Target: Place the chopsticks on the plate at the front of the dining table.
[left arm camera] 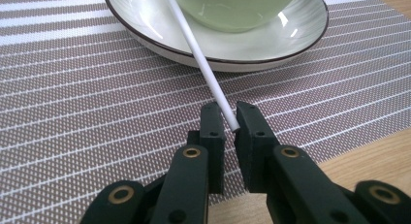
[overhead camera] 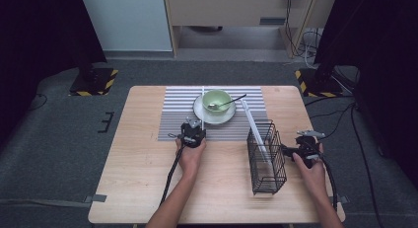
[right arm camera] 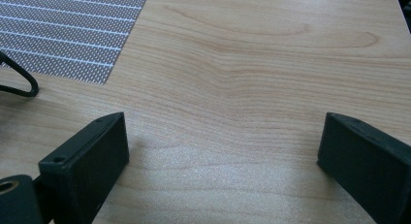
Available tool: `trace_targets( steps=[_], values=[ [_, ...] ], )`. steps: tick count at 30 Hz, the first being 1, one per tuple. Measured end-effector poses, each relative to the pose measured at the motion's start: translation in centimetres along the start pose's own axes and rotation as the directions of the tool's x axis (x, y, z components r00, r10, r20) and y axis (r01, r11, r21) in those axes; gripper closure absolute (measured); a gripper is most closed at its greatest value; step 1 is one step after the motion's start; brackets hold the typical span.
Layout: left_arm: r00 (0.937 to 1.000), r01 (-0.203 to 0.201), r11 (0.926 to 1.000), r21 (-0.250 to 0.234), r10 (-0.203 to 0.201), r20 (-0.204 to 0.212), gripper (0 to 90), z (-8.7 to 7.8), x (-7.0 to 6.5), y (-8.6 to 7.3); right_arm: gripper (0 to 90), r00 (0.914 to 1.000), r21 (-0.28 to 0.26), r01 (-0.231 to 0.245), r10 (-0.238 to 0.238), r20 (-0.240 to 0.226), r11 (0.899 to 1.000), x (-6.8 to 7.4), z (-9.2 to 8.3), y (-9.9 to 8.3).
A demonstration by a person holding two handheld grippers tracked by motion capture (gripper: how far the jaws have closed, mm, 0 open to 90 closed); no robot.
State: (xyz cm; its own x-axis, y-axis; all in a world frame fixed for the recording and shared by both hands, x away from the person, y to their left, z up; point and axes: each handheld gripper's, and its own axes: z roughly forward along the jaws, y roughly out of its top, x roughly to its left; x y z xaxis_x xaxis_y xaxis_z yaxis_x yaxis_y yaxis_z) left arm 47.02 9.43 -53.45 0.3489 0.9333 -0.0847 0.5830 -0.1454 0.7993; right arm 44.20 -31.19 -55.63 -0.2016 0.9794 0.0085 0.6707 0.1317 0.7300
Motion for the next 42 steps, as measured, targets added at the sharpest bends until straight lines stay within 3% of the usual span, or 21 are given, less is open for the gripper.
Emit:
trace_targets(
  steps=[20, 42],
  values=[
    [0.9998, 0.021, 0.9998, 0.007, -0.021, -0.005, 81.2, 0.52, 0.22, 0.30, 4.3, 1.0000, 0.000, 0.000, 0.000, 0.000, 1.000, 0.00, 0.00, 0.00],
    [1.0000, 0.008, 0.9999, 0.011, -0.008, 0.001, 80.2, 0.86, 0.07, 0.41, 4.3, 1.0000, 0.000, 0.000, 0.000, 0.000, 1.000, 0.00, 0.00, 0.00]
  ],
)
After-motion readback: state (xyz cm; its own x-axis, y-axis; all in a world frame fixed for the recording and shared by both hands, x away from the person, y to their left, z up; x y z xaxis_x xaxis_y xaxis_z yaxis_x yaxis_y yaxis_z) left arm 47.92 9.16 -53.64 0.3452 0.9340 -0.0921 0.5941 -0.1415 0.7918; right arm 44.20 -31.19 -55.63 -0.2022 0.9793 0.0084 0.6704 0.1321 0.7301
